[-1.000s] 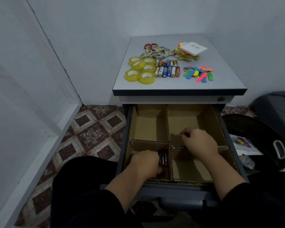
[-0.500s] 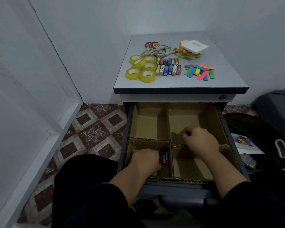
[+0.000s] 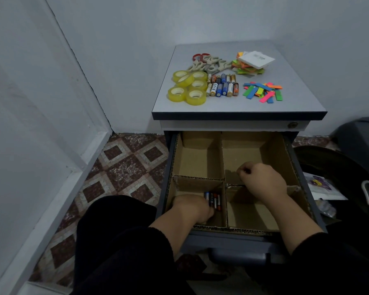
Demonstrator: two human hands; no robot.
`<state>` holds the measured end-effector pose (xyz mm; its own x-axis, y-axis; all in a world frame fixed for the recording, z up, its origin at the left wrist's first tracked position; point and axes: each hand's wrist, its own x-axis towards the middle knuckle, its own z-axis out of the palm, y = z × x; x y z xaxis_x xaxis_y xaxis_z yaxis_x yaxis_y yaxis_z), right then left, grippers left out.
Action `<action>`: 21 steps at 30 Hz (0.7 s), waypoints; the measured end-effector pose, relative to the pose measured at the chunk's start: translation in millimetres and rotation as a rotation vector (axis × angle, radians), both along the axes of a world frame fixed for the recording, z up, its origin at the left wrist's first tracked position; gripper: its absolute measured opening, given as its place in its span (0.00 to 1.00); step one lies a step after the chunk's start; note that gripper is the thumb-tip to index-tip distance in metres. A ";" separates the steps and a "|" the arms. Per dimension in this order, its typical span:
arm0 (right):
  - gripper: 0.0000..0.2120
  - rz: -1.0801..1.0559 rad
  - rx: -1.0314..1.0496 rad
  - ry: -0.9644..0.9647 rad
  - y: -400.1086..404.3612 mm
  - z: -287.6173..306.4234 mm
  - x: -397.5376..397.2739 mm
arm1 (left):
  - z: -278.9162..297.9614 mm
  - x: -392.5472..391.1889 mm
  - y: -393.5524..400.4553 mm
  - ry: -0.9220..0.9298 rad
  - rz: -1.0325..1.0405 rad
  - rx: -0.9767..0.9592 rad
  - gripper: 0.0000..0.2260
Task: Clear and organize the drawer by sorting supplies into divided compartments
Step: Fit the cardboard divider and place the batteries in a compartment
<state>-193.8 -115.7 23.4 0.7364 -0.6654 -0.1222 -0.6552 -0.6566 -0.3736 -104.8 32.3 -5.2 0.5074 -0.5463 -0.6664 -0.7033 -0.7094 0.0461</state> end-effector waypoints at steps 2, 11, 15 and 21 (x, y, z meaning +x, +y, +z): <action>0.11 -0.005 0.003 -0.003 0.1 -0.4 0.2 | 1.9 -0.3 -0.2 0.015 0.000 0.013 0.20; 0.11 -0.009 0.001 -0.010 -0.2 -0.3 -0.5 | 5.1 -2.8 4.5 0.004 -0.034 -0.030 0.23; 0.11 -0.013 -0.003 -0.006 0.0 -0.4 -0.3 | 7.6 -8.4 0.0 -0.092 -0.085 -0.048 0.23; 0.11 -0.010 -0.009 0.000 -0.2 -1.1 0.6 | 8.6 -8.0 -3.5 -0.131 -0.101 -0.063 0.21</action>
<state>-193.2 -115.9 22.2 0.7295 -0.6741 -0.1159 -0.6620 -0.6532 -0.3676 -112.8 28.8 3.4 0.5278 -0.6379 -0.5608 -0.7740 -0.6331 -0.0082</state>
